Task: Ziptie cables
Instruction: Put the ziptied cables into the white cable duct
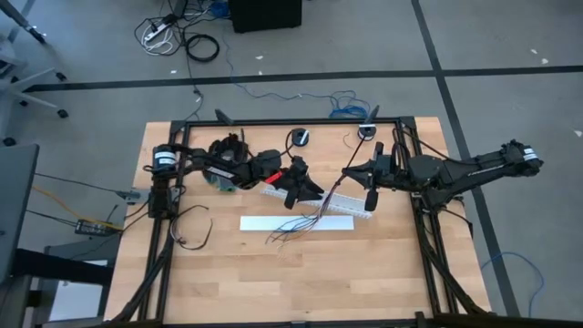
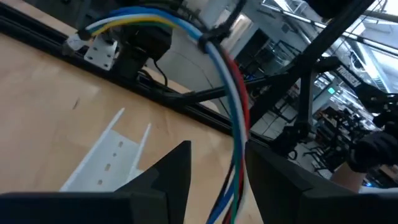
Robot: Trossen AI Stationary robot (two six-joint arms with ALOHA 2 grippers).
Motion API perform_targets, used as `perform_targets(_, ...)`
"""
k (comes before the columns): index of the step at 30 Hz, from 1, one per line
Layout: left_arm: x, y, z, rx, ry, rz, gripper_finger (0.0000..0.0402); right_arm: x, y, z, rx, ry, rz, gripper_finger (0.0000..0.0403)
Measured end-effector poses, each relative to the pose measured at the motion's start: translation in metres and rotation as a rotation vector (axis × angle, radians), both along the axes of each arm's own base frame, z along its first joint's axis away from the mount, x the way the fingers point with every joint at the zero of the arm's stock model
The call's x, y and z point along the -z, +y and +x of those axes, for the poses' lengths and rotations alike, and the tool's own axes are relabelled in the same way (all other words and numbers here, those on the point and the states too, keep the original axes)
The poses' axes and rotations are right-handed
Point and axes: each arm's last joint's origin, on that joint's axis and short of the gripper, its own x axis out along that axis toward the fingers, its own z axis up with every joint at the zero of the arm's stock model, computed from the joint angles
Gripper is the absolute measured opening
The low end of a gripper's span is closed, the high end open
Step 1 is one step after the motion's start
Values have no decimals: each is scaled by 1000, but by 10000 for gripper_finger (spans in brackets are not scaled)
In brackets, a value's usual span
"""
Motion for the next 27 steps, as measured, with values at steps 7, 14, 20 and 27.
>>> perform_targets(7,-6,-2,13,116,-32,-30,143,1,0,0,0,11,1,0)
perform_targets(14,-8,-12,14,204,-27,-50,143,2,0,0,3,22,0,0)
perform_targets(20,-6,-11,16,109,-24,-27,143,2,0,0,5,23,-1,0)
perform_targets(27,0,-10,17,43,12,28,143,2,0,0,1,23,-2,0)
